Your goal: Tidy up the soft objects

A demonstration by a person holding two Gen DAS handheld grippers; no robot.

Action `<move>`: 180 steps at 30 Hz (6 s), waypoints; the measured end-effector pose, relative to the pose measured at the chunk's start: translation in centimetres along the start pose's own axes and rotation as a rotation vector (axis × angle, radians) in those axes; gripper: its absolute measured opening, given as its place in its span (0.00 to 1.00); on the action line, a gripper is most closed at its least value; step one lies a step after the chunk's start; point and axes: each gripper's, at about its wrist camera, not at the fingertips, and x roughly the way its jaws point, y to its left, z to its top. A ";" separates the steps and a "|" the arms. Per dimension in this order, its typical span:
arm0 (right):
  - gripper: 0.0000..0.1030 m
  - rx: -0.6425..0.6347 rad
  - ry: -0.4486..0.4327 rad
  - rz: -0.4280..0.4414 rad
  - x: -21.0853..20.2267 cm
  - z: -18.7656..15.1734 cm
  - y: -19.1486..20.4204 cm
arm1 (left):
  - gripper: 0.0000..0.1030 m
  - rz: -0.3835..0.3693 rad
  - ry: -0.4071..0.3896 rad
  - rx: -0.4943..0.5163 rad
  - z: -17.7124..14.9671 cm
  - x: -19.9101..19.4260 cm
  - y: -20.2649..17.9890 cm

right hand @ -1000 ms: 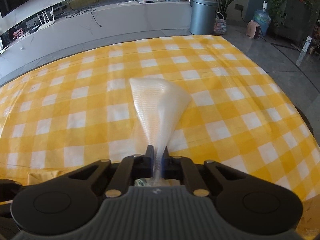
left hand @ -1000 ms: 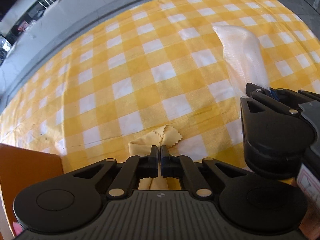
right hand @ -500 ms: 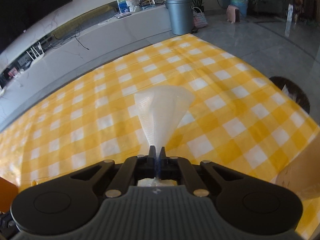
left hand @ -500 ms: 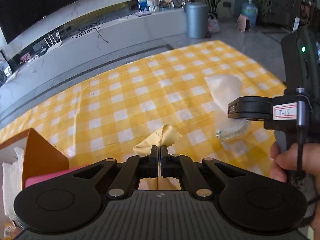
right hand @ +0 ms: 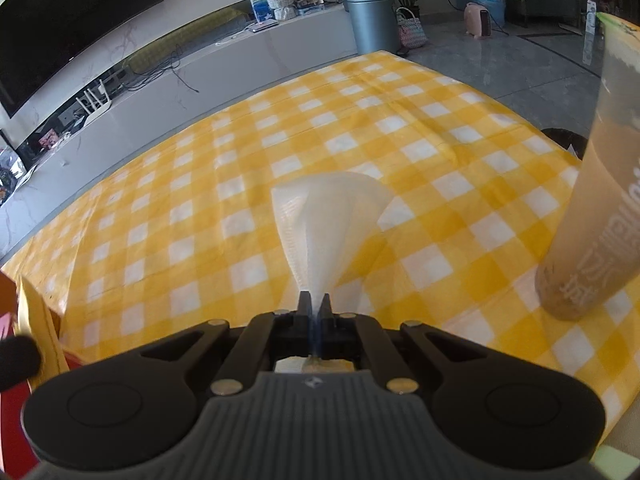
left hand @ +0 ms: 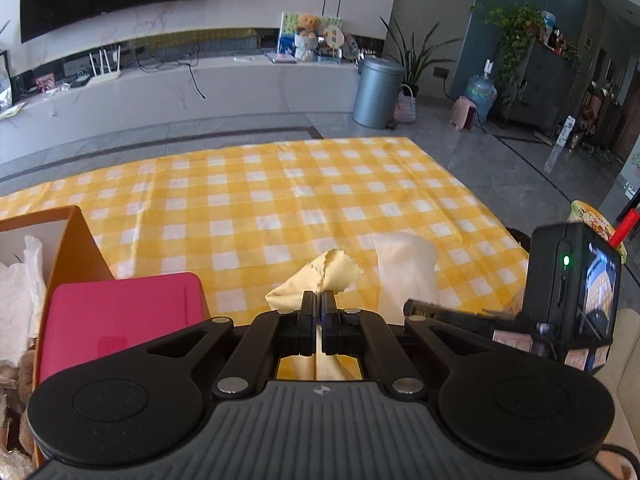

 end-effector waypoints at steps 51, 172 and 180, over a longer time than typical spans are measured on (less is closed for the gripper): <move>0.00 -0.527 -0.102 0.258 -10.7 -9.7 30.9 | 0.04 0.377 -0.160 -0.056 -6.9 -12.8 23.0; 0.89 -0.476 -0.252 0.087 -13.5 -13.9 19.9 | 1.00 0.317 -0.290 -0.082 -9.5 -14.4 15.0; 0.89 -0.484 -0.243 0.087 -13.3 -14.0 20.1 | 1.00 0.320 -0.269 -0.092 -9.5 -14.1 15.0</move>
